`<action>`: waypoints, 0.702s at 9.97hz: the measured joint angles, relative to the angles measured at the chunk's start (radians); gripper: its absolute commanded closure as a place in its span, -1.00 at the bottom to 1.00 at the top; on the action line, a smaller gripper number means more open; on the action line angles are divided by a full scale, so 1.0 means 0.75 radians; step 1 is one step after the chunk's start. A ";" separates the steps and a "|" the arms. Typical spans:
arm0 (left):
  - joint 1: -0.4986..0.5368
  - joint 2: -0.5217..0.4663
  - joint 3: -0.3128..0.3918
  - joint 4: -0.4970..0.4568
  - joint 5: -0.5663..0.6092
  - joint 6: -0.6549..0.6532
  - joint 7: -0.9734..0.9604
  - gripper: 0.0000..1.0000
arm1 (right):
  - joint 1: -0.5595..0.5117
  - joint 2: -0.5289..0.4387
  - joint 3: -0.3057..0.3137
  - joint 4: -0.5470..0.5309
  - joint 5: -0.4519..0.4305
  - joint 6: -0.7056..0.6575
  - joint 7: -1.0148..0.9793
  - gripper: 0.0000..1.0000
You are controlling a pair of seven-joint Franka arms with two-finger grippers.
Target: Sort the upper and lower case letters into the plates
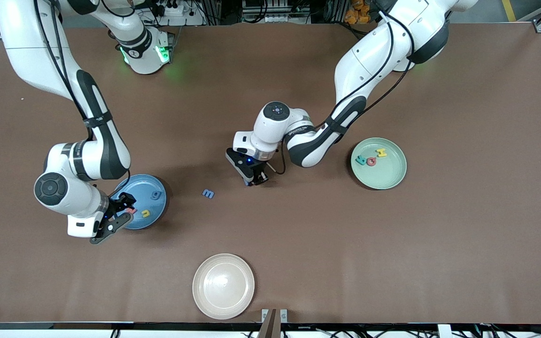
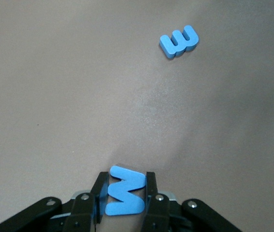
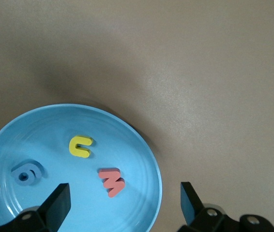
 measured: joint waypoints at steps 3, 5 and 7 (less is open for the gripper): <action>0.007 -0.002 0.007 0.007 -0.001 -0.001 -0.004 0.91 | 0.002 0.000 0.008 0.007 0.000 0.000 0.000 -1.00; 0.015 -0.036 0.006 0.010 -0.029 -0.044 -0.006 0.93 | 0.014 -0.001 0.019 0.020 0.000 0.001 0.000 -1.00; 0.021 -0.122 0.001 0.002 -0.077 -0.177 -0.006 0.94 | 0.069 -0.001 0.031 0.037 0.000 0.002 -0.002 -1.00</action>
